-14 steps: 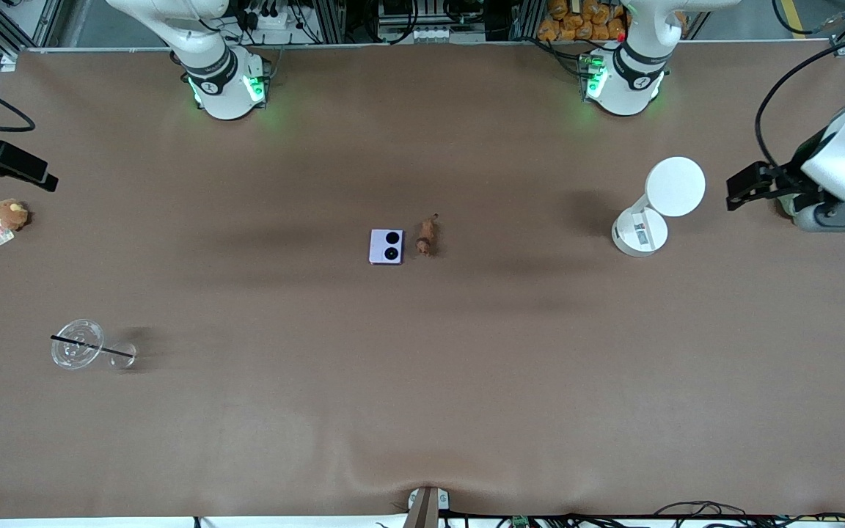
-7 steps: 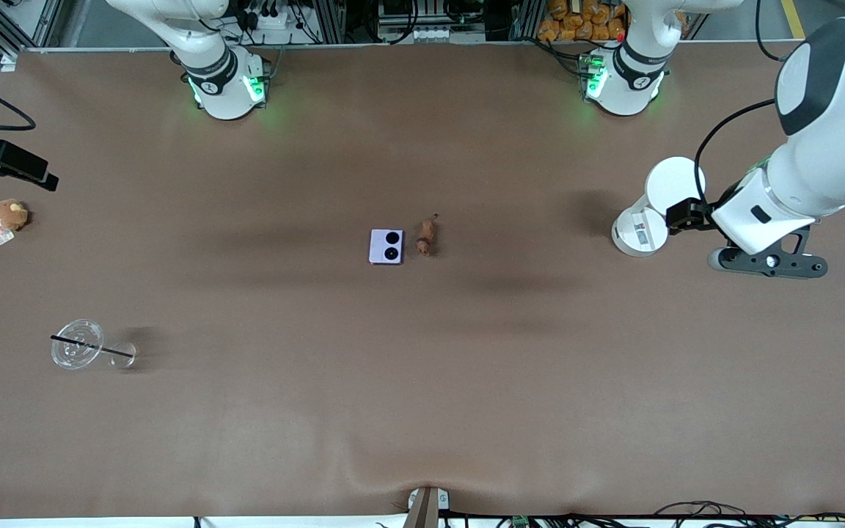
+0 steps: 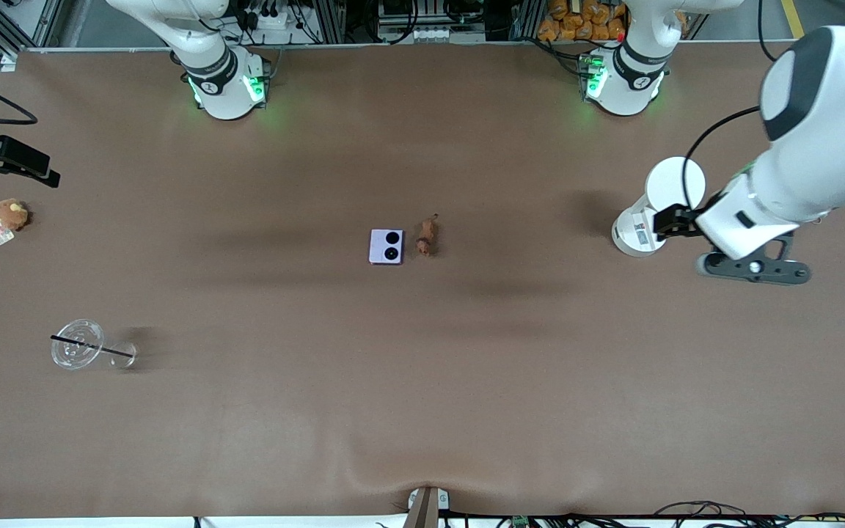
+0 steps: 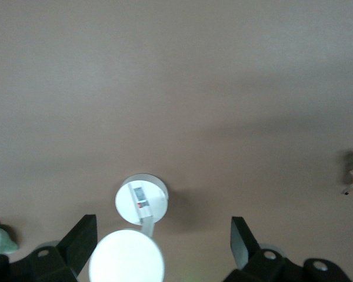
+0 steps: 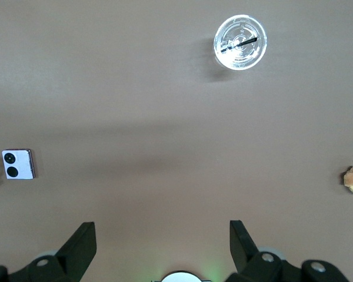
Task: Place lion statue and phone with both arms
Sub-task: 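Move the left gripper toward the brown lion figurine beside the phone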
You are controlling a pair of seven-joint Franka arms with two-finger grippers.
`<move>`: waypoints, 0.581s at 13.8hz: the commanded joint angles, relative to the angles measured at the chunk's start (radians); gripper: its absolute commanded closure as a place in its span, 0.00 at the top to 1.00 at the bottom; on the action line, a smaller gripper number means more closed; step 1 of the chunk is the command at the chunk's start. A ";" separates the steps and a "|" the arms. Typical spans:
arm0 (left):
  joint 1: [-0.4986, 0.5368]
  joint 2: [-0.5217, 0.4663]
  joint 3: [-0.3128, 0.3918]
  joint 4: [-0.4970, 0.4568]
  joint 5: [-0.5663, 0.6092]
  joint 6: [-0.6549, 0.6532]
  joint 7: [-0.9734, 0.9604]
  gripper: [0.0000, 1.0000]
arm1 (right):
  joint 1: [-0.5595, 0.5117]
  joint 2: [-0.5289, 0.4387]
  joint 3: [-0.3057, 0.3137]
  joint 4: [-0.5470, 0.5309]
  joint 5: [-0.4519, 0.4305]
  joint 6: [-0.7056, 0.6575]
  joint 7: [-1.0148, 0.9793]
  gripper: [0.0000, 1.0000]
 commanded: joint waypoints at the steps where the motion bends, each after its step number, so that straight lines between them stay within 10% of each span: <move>1: -0.098 0.046 0.001 0.016 0.009 0.028 -0.147 1.00 | 0.002 -0.013 0.003 -0.002 -0.004 -0.013 0.000 1.00; 8: -0.240 0.207 0.001 0.110 0.003 0.086 -0.316 1.00 | 0.002 -0.021 0.003 -0.016 -0.004 -0.025 0.000 1.00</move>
